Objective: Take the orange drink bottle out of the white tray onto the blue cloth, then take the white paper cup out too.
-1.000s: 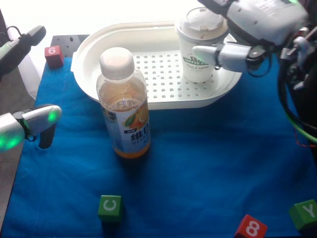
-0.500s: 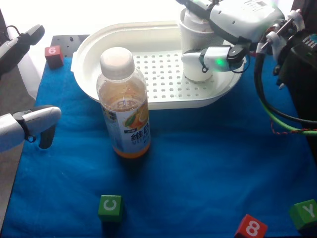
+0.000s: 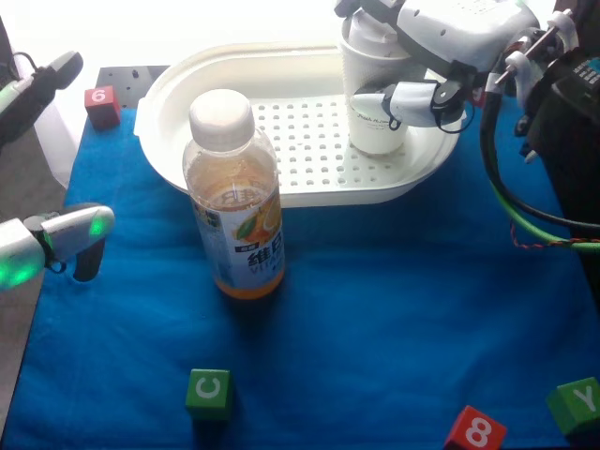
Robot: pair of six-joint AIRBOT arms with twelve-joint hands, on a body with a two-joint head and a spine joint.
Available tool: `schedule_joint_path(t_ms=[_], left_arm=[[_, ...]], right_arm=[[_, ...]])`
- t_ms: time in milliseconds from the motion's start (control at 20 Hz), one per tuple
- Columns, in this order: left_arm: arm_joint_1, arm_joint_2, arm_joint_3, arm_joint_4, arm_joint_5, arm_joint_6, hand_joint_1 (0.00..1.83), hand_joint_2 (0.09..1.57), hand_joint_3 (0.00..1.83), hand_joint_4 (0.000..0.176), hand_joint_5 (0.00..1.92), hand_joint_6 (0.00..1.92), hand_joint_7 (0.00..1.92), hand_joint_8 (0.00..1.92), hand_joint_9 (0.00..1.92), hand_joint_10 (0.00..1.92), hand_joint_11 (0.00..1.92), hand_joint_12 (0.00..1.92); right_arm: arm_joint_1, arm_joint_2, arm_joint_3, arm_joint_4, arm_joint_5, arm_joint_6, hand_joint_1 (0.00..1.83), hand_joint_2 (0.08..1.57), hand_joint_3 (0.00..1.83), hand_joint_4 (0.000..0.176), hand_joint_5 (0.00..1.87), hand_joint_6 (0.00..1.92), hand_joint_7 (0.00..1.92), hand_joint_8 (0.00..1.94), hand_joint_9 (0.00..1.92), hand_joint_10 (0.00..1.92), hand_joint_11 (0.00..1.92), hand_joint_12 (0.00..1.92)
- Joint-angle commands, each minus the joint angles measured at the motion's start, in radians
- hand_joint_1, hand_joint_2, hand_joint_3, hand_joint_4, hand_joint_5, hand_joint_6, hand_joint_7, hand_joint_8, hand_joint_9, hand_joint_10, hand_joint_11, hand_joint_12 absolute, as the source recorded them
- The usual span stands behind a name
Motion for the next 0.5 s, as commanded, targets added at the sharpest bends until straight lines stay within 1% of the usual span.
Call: schedule_joint_path(t_ms=[0,50,100,150,200,250,300,350,400,450], left_arm=[[-0.007,-0.004,0.001,0.003,-0.131,-0.006,0.8,1.13,0.01,0.123,0.04,0.0,0.0,0.0,0.0,0.0,0.0,0.0],[-0.006,-0.004,0.001,0.003,-0.132,-0.006,0.8,1.14,0.01,0.121,0.03,0.0,0.0,0.0,0.0,0.0,0.0,0.0],[-0.006,-0.005,0.001,0.002,-0.132,-0.006,0.81,1.15,0.02,0.12,0.03,0.0,0.0,0.0,0.0,0.0,0.0,0.0],[-0.006,-0.005,0.002,0.001,-0.133,-0.006,0.79,1.14,0.01,0.128,0.03,0.0,0.0,0.0,0.0,0.0,0.0,0.0],[-0.006,-0.005,0.002,0.001,-0.134,-0.006,0.78,1.14,0.01,0.124,0.03,0.0,0.0,0.0,0.0,0.0,0.0,0.0],[-0.005,-0.005,0.002,0.001,-0.134,-0.006,0.78,1.14,0.01,0.124,0.03,0.0,0.0,0.0,0.0,0.0,0.0,0.0],[-0.005,-0.005,0.001,0.0,-0.134,-0.006,0.8,1.14,0.01,0.128,0.03,0.0,0.0,0.0,0.0,0.0,0.0,0.0],[-0.004,-0.005,0.001,0.0,-0.135,-0.006,0.78,1.12,0.0,0.138,0.03,0.0,0.0,0.0,0.0,0.0,0.0,0.0],[-0.004,-0.006,0.001,0.0,-0.135,-0.006,0.78,1.13,0.0,0.132,0.03,0.0,0.0,0.0,0.0,0.0,0.0,0.0],[-0.004,-0.006,0.001,0.0,-0.135,-0.006,0.77,1.13,0.0,0.124,0.02,0.0,0.0,0.0,0.0,0.0,0.0,0.0]], right_arm=[[0.006,-0.003,-0.005,0.0,0.056,-0.004,0.86,1.23,0.0,0.0,0.0,1.08,0.32,0.25,0.14,1.2,0.05,1.85],[0.006,-0.003,-0.01,0.0,0.059,-0.004,0.88,1.24,0.0,0.0,0.0,1.13,0.25,0.52,0.16,1.27,0.06,1.86],[0.006,-0.002,-0.016,0.0,0.062,-0.004,0.88,1.24,0.0,0.0,0.0,1.15,0.18,0.69,0.18,1.31,0.09,1.86],[0.006,0.003,-0.023,0.0,0.067,-0.004,0.87,1.26,0.0,0.0,0.0,1.16,0.14,0.83,0.16,1.33,0.09,1.87],[0.006,0.008,-0.028,-0.002,0.073,-0.004,0.85,1.26,0.0,0.0,0.0,1.22,0.12,0.96,0.15,1.43,0.11,1.91],[0.006,0.011,-0.033,-0.003,0.079,-0.004,0.85,1.26,0.0,0.0,0.0,1.22,0.12,0.96,0.15,1.43,0.11,1.91],[0.006,0.016,-0.039,-0.006,0.087,-0.004,0.89,1.25,0.0,0.0,0.0,1.35,0.14,1.08,0.21,1.49,0.21,1.92],[0.007,0.021,-0.047,-0.012,0.094,-0.004,0.89,1.26,0.0,0.0,0.0,1.41,0.11,1.13,0.14,1.43,0.09,1.89],[0.011,0.028,-0.055,-0.02,0.103,-0.004,0.87,1.28,0.01,0.0,0.0,1.42,0.11,1.08,0.1,1.3,0.03,1.82],[0.017,0.037,-0.066,-0.03,0.113,-0.004,0.88,1.28,0.0,0.0,0.0,1.43,0.14,1.07,0.12,1.26,0.03,1.8]])
